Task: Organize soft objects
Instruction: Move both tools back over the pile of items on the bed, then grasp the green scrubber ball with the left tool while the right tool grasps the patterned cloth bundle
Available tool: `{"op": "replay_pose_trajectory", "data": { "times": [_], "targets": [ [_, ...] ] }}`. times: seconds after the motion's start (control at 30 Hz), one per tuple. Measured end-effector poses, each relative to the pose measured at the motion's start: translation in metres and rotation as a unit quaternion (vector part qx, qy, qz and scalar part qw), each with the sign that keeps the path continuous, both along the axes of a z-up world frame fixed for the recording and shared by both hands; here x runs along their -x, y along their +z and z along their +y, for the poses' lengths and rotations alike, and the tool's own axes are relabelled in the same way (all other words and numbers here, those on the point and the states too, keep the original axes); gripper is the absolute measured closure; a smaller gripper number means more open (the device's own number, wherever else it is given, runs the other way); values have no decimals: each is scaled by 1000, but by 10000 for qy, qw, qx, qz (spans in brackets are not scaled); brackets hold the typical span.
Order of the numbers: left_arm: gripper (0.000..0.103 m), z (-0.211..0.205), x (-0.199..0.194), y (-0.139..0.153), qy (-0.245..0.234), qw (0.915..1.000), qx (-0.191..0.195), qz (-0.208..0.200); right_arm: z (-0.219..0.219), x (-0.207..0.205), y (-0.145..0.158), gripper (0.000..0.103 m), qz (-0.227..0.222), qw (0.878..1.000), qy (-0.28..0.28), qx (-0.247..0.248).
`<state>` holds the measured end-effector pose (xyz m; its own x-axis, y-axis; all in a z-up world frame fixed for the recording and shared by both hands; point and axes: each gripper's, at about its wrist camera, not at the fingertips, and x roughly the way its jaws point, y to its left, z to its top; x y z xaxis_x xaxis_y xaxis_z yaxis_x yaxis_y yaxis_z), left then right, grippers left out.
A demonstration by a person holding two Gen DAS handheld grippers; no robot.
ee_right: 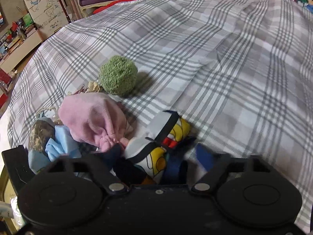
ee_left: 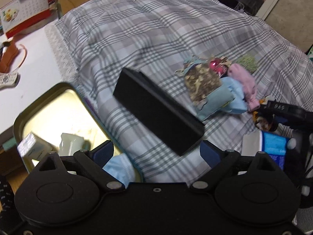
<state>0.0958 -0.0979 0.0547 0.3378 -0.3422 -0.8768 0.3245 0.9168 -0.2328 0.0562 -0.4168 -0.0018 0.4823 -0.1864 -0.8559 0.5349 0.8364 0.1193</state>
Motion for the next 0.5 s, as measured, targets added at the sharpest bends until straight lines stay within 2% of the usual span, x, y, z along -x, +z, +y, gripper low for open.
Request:
{"op": "replay_pose_trajectory", "data": {
  "times": [0.03, 0.07, 0.23, 0.5],
  "targets": [
    [11, -6, -2, 3, -48, 10000, -45, -51, 0, 0, -1, 49, -30, 10000, 48, -54],
    [11, -13, -4, 5, -113, 9998, -106, -97, 2, 1, -1, 50, -80, 9999, 63, -9],
    [11, -52, -15, 8, -518, 9980, -352, -126, 17, 6, -3, 52, -187, 9989, 181, 380],
    [11, -108, -43, 7, -592, 9981, -169, 75, 13, 12, -4, 51, -372, 9990, 84, 239]
  ]
}}
